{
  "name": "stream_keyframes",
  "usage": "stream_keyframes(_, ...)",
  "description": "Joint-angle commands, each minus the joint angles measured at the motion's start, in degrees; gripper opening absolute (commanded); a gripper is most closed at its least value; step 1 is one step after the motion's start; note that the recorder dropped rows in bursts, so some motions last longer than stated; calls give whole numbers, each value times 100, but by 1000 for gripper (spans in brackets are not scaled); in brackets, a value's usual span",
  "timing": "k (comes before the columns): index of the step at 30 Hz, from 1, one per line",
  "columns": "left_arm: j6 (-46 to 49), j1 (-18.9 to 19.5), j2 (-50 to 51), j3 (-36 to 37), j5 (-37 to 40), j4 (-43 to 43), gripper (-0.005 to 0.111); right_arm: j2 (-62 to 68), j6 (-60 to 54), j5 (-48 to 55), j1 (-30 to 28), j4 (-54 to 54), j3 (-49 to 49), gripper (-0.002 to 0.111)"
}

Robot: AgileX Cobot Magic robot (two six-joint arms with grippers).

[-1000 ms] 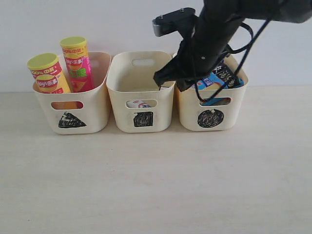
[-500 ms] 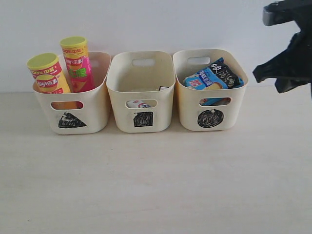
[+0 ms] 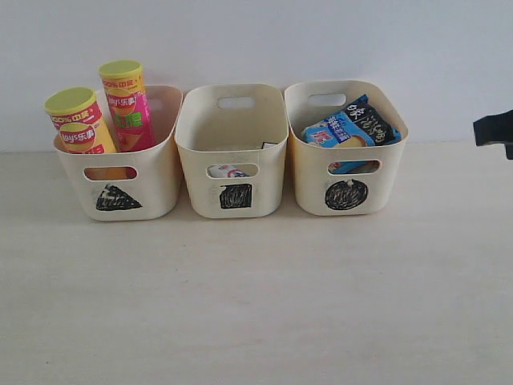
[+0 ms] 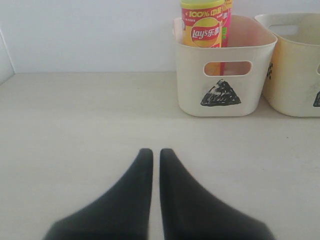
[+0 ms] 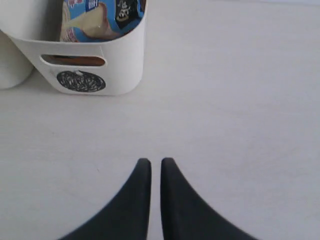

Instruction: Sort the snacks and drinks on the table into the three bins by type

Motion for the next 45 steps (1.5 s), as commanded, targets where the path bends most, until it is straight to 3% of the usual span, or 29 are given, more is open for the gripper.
stream_keyframes(1, 23, -5, -23, 16, 1, -25, 4, -702, 72, -381, -27, -28, 574, 4)
stream_keyframes(13, 23, -5, -23, 16, 1, -25, 4, -2103, 105, -411, -27, -18, 1153, 4)
stream_keyframes(26, 23, -5, -23, 16, 1, -25, 4, -2417, -426, -374, -27, -196, 1219, 4)
stream_keyframes(37, 23, -5, -23, 16, 1, -25, 4, -3025, -612, -1199, -27, -227, 2321, 4)
stream_keyframes(45, 23, -5, -23, 16, 1, -25, 4, -3853, -612, -1199, -604, -227, 3023, 4)
